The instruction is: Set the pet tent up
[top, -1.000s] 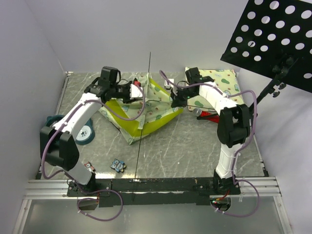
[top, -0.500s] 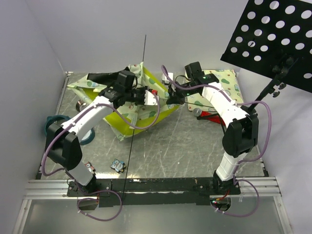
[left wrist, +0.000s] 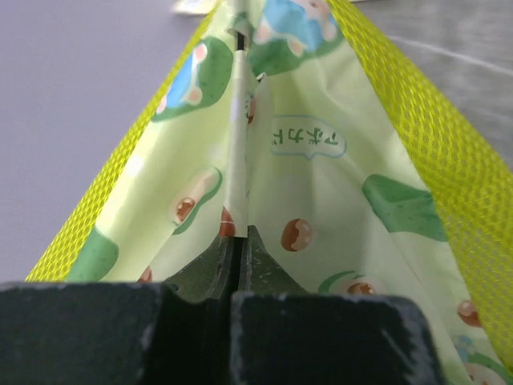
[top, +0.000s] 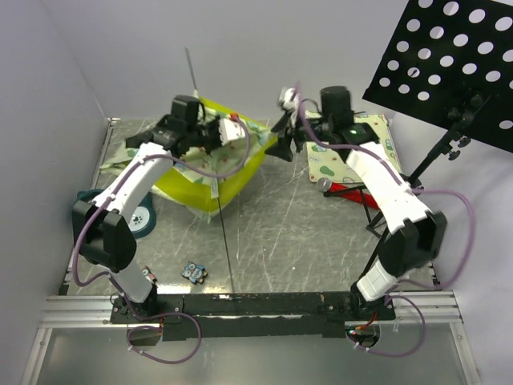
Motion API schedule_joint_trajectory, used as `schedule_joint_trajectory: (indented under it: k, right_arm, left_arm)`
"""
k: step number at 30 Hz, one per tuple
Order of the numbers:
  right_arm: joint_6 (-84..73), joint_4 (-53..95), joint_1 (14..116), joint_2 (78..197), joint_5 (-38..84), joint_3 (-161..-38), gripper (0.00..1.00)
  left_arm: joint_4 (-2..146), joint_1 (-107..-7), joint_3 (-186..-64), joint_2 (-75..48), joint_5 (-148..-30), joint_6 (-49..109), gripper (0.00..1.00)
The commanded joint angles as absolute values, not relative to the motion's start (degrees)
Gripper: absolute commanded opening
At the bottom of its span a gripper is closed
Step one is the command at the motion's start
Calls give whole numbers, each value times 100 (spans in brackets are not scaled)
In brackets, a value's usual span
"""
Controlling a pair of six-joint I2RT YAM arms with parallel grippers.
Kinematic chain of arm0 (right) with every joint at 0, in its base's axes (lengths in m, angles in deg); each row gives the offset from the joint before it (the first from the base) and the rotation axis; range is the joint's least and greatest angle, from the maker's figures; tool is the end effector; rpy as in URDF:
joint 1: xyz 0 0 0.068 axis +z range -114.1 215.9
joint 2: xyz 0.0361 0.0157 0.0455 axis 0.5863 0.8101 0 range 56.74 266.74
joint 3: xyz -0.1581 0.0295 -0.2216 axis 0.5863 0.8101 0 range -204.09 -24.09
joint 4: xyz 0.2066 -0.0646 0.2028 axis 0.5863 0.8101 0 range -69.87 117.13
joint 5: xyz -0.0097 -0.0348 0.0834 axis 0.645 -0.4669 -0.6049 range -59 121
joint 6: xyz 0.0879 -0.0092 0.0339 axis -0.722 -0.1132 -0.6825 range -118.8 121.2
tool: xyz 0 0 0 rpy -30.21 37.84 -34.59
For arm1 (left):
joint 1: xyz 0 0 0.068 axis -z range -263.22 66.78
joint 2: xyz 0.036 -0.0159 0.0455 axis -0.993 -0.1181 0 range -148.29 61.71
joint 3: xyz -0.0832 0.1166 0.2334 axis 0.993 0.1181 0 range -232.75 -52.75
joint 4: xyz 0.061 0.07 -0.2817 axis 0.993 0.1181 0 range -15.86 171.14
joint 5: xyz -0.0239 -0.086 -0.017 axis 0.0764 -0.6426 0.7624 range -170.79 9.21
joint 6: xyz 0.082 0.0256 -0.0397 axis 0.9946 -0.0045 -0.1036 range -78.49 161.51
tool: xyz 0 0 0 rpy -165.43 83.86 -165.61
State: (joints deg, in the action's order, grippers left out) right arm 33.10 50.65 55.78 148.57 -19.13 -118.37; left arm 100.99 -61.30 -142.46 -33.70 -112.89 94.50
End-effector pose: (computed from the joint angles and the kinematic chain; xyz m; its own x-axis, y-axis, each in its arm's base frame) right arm 0.3741 0.2052 0.3898 0.0759 -0.3328 -0.9399 -0.9597 0.2316 -0.1595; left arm 0.4054 -0.2121 0.3302 0.2838 0.6150 -0.7357 0.8391 0.2119 0.5009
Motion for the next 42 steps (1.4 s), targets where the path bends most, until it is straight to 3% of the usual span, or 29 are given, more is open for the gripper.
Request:
schedule_joint_trajectory:
  k: [1,10,15,23,28,32,39,41,42]
  right_arm:
    - [1301,3114,5541,13910,-2253,-11682,80]
    - [-28,1776,5532,13671,-1542,-11216,78]
    - [-380,1794,5506,14075,-1321,-11514,84]
    - [-2013,380,5471,14602,-1269,-11602,100]
    - [-2840,-623,5471,15164,-1382,-12365,100]
    - [-3272,-528,5506,15745,-1216,-13446,100]
    - [-3737,-799,5602,15992,-1338,-14002,100]
    - [-3860,-983,5620,16001,-1522,-13984,93]
    - [-4035,-1132,5620,16018,-1645,-13984,85]
  left_arm:
    - [10015,-6300,-14985,-3399,-10998,8977,1]
    - [10218,-6914,-15593,-3558,-10786,8731,1]
    - [10235,-7310,-16058,-3532,-11128,8125,1]
    - [9357,-7487,-15778,-2855,-11866,6991,1]
    - [8304,-7487,-15673,-2609,-12481,5779,1]
    - [7460,-7425,-15401,-2460,-13113,4953,1]
    - [5782,-7162,-14768,-2301,-13546,3882,1]
    - [5438,-7056,-14732,-2354,-13546,3581,1]
    - [5210,-7021,-14697,-2380,-13546,3388,1]
